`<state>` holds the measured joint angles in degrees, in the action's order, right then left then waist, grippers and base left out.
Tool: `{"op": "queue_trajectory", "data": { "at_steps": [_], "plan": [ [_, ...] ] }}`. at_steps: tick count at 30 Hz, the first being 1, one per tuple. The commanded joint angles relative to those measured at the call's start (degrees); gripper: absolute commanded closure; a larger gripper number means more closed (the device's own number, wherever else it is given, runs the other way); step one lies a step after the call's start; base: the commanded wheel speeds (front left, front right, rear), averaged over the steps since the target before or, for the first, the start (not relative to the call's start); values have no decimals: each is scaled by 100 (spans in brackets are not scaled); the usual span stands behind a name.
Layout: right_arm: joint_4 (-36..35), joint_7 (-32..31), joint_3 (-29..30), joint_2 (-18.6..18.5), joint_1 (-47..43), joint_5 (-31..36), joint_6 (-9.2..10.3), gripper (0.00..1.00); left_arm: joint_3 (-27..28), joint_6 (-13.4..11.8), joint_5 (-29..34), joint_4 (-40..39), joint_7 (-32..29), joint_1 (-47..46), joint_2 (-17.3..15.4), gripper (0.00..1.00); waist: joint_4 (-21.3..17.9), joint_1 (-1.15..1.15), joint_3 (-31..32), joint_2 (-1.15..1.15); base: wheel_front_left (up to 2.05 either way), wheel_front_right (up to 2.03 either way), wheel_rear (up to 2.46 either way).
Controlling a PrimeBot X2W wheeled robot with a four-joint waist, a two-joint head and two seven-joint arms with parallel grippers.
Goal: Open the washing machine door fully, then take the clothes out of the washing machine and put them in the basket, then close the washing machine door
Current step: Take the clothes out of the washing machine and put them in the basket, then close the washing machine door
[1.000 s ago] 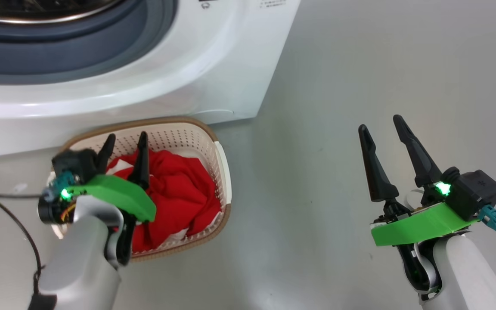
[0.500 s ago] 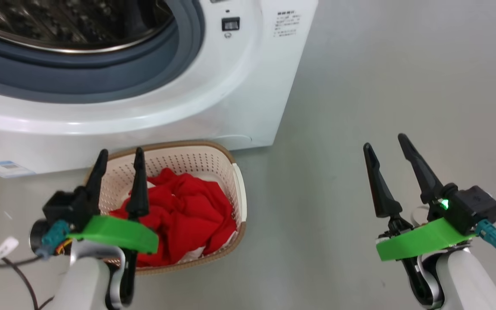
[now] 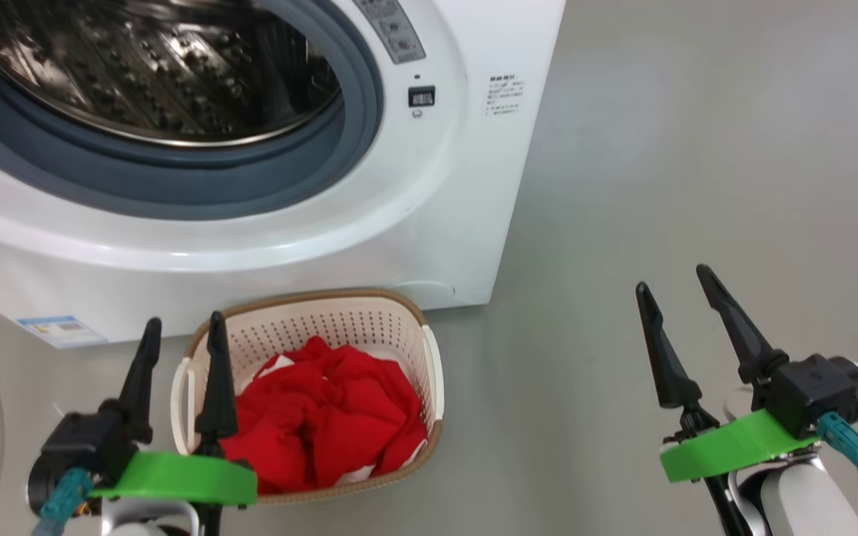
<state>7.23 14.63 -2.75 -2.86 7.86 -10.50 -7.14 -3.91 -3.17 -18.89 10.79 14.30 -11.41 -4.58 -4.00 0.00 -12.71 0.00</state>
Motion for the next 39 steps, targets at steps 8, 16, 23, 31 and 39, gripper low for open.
{"op": "queue_trajectory", "data": {
  "at_steps": [8, 16, 23, 31, 39],
  "plan": [
    [-232, 37, -27, -1, -365, 104, -35, 0, 393, 43, 208, -424, 70, 547, -74, 0, -19, 0, 545, 0, 0, 0, 0],
    [-252, 37, 100, -1, -706, 147, -35, 0, 490, 42, 355, -484, 70, 980, -74, 0, -47, 0, 1007, 0, 0, 0, 0],
    [-317, 37, 192, -1, -953, 164, -35, 0, 548, -2, 443, -587, 70, 1300, -81, 0, -76, 0, 1282, 0, 0, 0, 0],
    [-371, 37, 270, -1, -1119, 120, -35, 0, 566, -38, 467, -610, 70, 1468, -69, 0, -72, 0, 1401, 0, 0, 0, 0],
    [-360, 37, 265, -1, -1150, 88, -35, 0, 608, -54, 434, -616, 70, 1519, -50, 0, -108, 0, 1411, 0, 0, 0, 0]
  ]
}}
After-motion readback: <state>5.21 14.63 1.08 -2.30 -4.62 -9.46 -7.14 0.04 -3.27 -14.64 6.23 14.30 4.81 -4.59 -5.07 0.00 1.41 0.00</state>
